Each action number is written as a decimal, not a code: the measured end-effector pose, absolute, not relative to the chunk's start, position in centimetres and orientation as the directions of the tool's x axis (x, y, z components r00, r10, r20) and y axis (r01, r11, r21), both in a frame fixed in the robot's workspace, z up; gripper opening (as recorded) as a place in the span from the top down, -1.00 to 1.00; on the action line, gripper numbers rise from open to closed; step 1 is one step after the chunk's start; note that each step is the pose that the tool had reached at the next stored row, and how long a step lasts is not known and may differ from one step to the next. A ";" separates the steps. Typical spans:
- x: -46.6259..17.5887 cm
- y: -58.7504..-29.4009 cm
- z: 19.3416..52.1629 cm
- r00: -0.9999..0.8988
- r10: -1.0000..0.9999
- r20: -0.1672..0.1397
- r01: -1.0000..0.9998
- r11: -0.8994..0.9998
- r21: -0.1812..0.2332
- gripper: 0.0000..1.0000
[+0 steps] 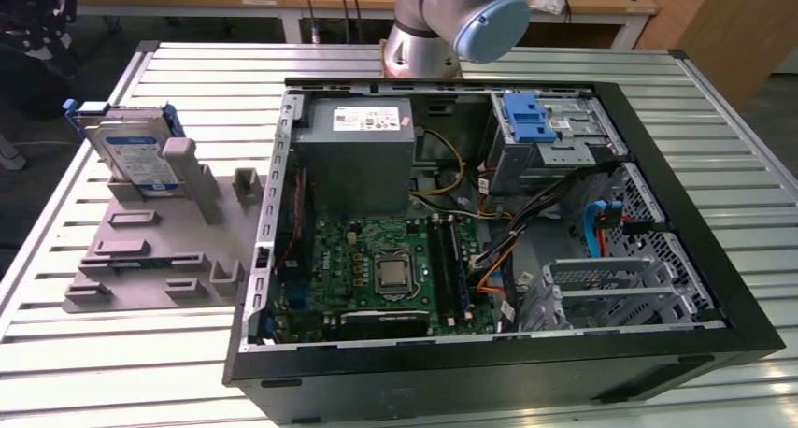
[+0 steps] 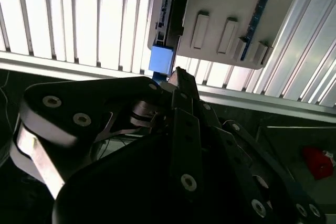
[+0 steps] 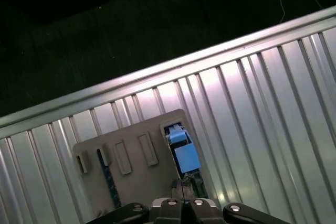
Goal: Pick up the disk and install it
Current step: 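Pick up the disk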
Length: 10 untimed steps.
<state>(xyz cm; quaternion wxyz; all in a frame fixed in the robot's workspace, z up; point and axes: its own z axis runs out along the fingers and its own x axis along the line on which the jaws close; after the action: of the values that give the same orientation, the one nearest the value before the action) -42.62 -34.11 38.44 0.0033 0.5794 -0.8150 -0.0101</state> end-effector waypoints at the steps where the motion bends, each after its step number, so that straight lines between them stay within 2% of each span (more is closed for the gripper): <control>1: -42.6 -34.1 38.4 -0.317 -0.948 -0.006 -0.948 0.317 0.020 0.79; 4: -42.6 -34.1 38.4 -0.290 -0.957 -0.006 -0.957 0.289 0.020 0.77; 5: -42.6 -34.1 38.4 -0.285 -0.959 -0.006 -0.958 0.284 0.020 0.65; 8: -42.6 -34.1 38.4 -0.282 -0.959 -0.006 -0.959 0.282 0.020 0.65; 9: -42.6 -34.1 38.4 -0.282 -0.959 -0.006 -0.959 0.282 0.020 0.51; 10: -42.6 -34.1 38.4 -0.282 -0.959 -0.006 -0.959 0.282 0.020 0.51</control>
<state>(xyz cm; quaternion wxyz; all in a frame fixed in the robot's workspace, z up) -42.61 -34.11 38.43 0.0036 0.5990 -0.8007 -0.0100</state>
